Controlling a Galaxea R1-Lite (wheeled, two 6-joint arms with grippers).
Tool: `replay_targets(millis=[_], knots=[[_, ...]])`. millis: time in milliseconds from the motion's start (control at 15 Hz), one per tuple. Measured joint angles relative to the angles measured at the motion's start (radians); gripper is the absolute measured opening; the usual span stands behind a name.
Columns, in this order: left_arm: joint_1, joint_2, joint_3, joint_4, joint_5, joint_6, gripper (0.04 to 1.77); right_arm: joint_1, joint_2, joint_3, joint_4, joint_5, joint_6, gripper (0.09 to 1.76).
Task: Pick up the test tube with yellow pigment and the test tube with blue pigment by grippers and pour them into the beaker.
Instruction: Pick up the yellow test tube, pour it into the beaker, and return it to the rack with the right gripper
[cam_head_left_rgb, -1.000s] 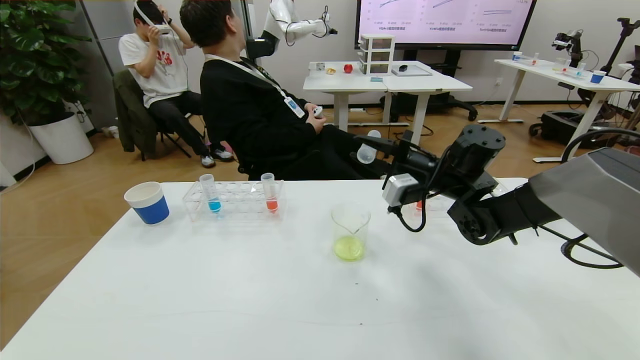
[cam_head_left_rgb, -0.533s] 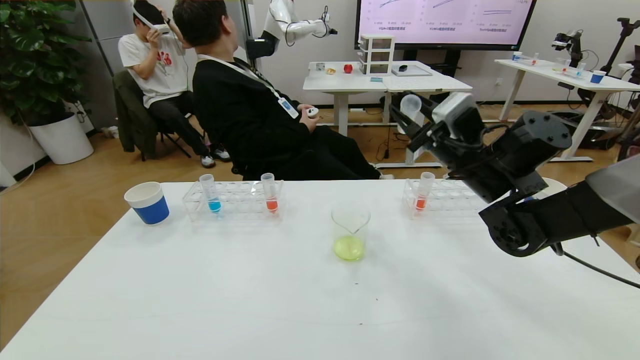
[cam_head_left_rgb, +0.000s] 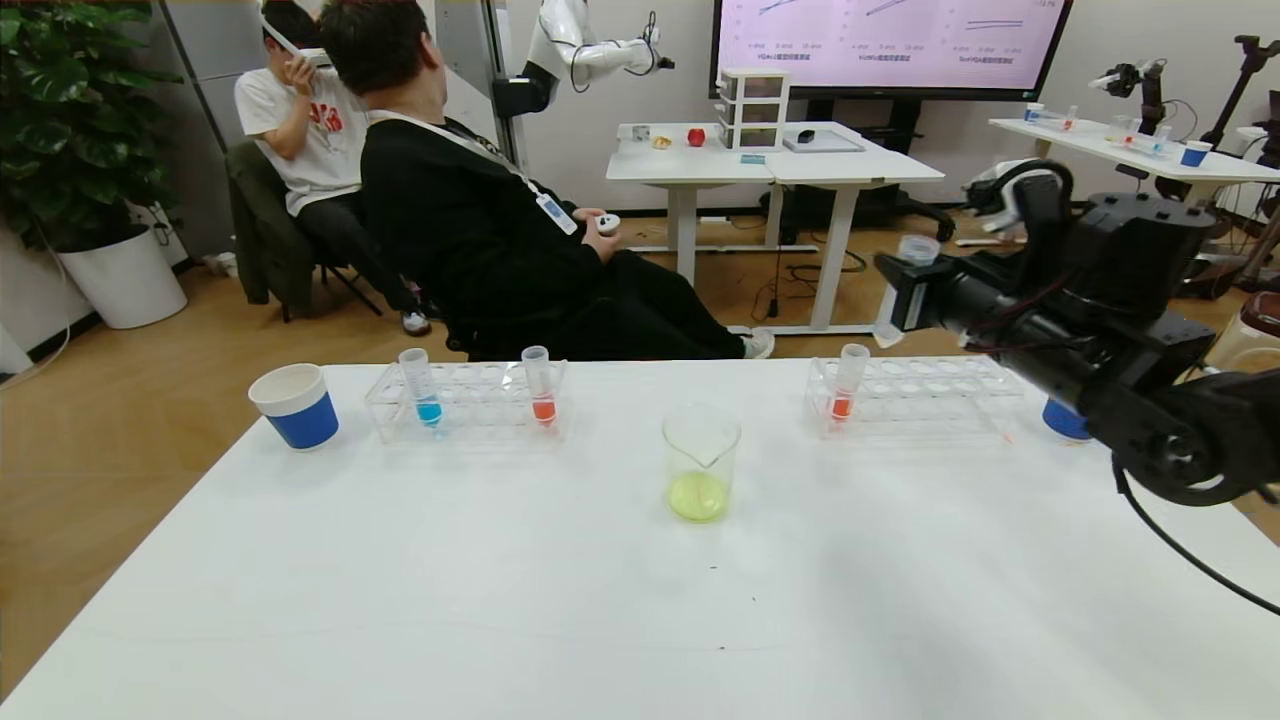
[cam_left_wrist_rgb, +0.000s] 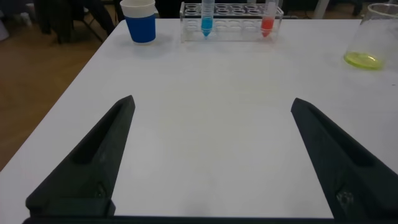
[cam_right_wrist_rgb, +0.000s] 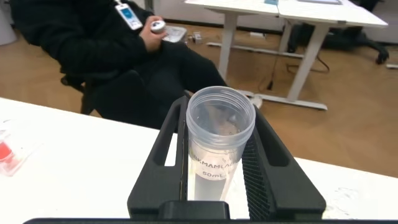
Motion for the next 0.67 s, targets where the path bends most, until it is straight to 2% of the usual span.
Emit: replay_targets(millis=[333, 667], knots=[[0.0, 0.0, 0.0, 0.0, 0.0, 0.0, 1.75, -0.227, -0.051, -0.007, 0.037, 0.112, 0.006, 0.51], [0.0, 0.0, 0.0, 0.0, 0.0, 0.0, 1.75, -0.451, 0.057, -0.079, 0.077, 0.115, -0.054, 0.51]])
